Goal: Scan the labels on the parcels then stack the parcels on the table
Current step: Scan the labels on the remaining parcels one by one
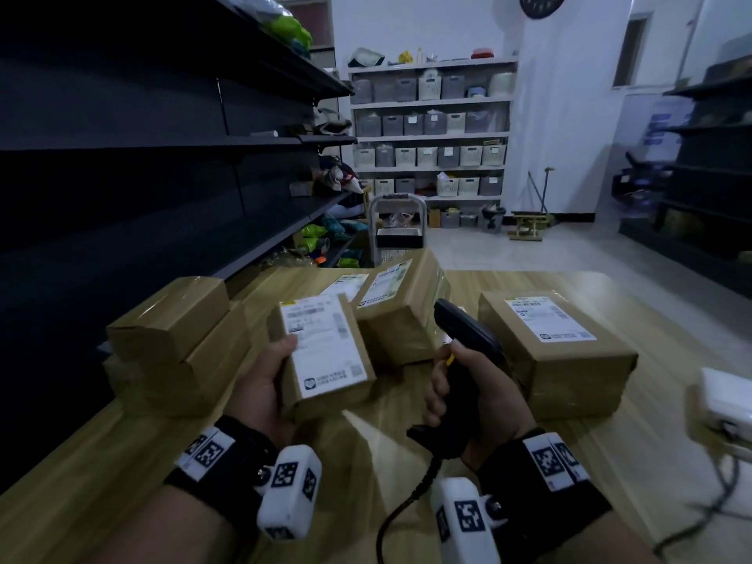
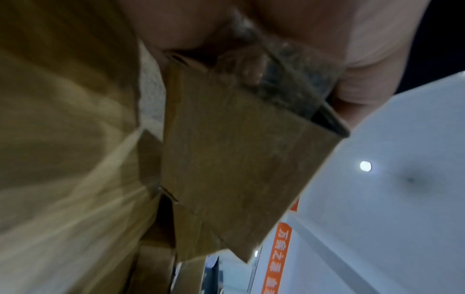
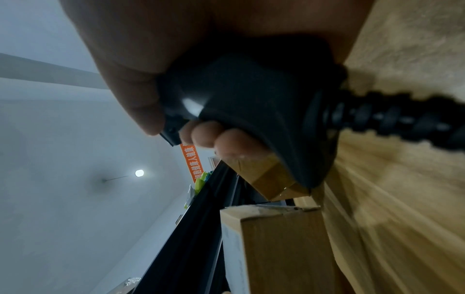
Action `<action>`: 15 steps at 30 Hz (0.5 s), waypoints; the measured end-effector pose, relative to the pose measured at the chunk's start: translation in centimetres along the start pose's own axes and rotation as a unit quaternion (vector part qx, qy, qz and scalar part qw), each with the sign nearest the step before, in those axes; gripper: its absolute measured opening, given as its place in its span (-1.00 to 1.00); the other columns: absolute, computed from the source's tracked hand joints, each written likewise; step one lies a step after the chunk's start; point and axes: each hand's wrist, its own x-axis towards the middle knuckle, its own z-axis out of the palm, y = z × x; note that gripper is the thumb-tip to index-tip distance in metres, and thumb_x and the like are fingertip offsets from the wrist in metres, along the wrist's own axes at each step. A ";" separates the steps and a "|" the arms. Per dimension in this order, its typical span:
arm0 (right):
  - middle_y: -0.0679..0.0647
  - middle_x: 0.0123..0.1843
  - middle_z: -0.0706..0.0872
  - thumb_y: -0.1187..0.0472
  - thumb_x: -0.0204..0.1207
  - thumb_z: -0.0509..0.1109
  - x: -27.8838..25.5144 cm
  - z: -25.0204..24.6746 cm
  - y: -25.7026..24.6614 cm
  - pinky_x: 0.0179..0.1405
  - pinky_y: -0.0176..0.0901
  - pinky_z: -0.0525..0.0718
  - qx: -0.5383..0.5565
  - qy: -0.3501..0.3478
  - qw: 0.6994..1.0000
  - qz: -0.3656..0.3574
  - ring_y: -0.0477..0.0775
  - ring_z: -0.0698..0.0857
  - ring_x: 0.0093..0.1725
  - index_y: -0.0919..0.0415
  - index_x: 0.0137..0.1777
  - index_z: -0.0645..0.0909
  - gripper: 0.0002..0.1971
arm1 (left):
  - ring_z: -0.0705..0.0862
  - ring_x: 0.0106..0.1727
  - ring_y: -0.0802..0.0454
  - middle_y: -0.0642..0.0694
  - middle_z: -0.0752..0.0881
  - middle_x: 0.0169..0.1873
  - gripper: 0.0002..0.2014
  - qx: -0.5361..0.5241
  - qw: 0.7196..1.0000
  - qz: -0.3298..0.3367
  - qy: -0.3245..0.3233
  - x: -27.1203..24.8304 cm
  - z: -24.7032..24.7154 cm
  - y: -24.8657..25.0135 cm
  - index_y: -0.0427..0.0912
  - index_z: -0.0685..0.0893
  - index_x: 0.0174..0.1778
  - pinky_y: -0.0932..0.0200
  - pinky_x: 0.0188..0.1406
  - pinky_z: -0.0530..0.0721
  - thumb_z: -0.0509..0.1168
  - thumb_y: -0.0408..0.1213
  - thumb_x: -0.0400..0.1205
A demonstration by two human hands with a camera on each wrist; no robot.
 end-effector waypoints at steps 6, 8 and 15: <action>0.17 -0.40 0.43 -0.06 0.18 0.84 -0.9 0.9 0.4 -0.53 -0.08 0.50 -0.006 -0.030 0.999 0.025 0.14 0.45 -0.55 0.22 -0.03 0.66 -0.45 | 0.90 0.28 -0.42 -0.36 0.88 0.31 -0.49 0.003 0.998 0.048 0.032 2.6 -3.2 0.1 -0.10 0.79 0.50 -0.43 0.38 0.77 0.52 -0.02 0.63; 0.18 -0.40 0.39 -0.01 0.37 0.73 -1.0 1.3 0.5 -0.53 -0.09 0.48 -0.014 -0.030 0.999 0.027 0.14 0.43 -0.56 0.24 -0.04 0.65 -0.59 | 0.85 0.38 -0.46 -0.38 0.85 0.39 -0.29 0.000 0.998 0.045 0.040 3.5 -3.4 -0.1 -0.09 0.77 0.55 -0.56 0.50 0.70 0.63 0.02 0.44; 0.22 -0.40 0.43 0.08 0.54 0.55 -0.4 4.9 0.2 -0.52 -0.07 0.47 -0.116 0.049 0.992 0.026 0.18 0.44 -0.53 0.27 -0.18 0.63 -0.74 | 0.86 0.35 -0.48 -0.39 0.87 0.33 -0.31 -0.002 0.999 0.032 0.020 3.8 -3.8 -0.3 -0.13 0.81 0.50 -0.63 0.47 0.69 0.66 0.02 0.42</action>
